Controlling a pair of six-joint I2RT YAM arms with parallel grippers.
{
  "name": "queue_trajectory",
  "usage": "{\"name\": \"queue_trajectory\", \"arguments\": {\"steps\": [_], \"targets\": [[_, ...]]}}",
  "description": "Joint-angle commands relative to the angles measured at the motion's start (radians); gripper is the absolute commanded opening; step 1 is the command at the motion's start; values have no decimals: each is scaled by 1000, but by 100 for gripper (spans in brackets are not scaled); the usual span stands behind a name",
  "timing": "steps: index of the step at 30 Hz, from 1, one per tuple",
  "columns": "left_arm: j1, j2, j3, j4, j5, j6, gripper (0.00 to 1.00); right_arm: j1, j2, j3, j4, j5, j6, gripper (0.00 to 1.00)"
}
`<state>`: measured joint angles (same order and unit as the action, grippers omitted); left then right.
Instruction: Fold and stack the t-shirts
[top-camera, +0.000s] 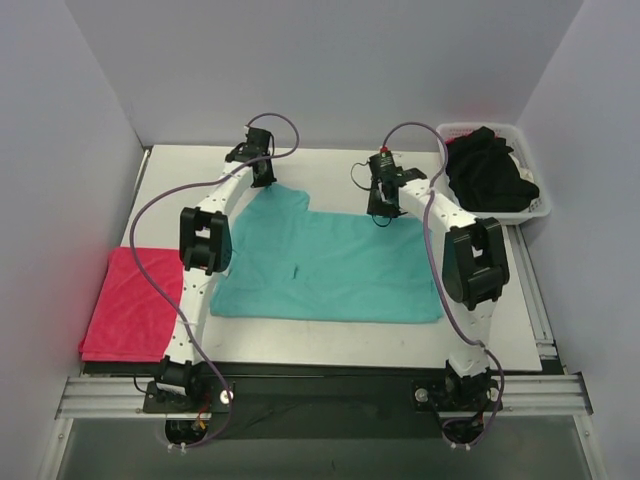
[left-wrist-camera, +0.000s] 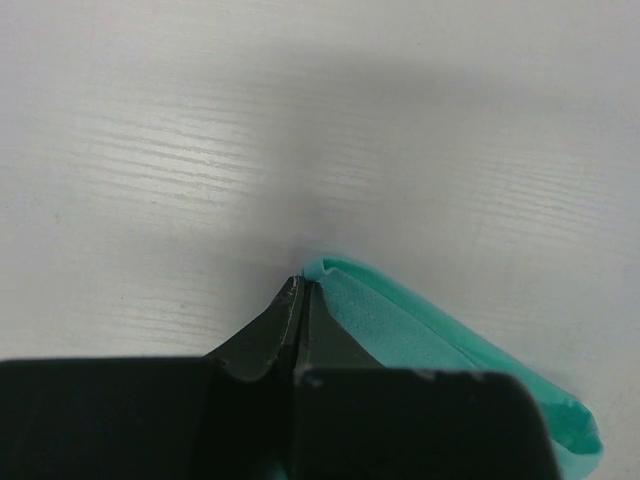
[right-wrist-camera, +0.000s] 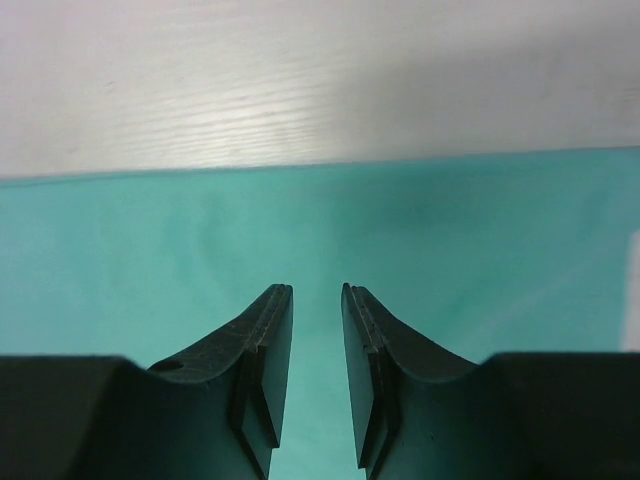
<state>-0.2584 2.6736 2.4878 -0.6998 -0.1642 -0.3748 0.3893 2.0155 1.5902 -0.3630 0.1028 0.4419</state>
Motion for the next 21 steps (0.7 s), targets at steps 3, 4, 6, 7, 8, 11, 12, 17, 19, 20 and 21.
{"name": "queue_trajectory", "arguments": {"steps": [3,4,6,7,8,11,12,17,19,20,21], "targets": [[11,-87,-52,33,17,27,0,-59,3,74,-128,250,-51,29],[11,-96,-56,40,17,24,0,-78,8,74,-135,274,-49,31],[11,-112,-67,46,23,24,0,-101,9,77,-149,281,-39,35],[11,-116,-72,57,23,22,0,-112,9,76,-160,279,-32,37],[11,-122,-84,62,25,20,0,-133,9,74,-162,276,-29,38],[11,-138,-93,75,29,10,0,-167,22,79,-171,255,-23,42],[10,-141,-95,77,34,7,0,-170,26,82,-177,256,-20,43],[11,-188,-151,131,46,-22,0,-207,52,73,-221,281,14,43],[11,-202,-164,154,45,-29,0,-220,64,68,-228,281,24,43],[11,-207,-165,157,45,-32,0,-228,71,68,-229,270,27,43],[11,-218,-168,158,39,-35,0,-240,75,70,-229,265,27,43]]}}
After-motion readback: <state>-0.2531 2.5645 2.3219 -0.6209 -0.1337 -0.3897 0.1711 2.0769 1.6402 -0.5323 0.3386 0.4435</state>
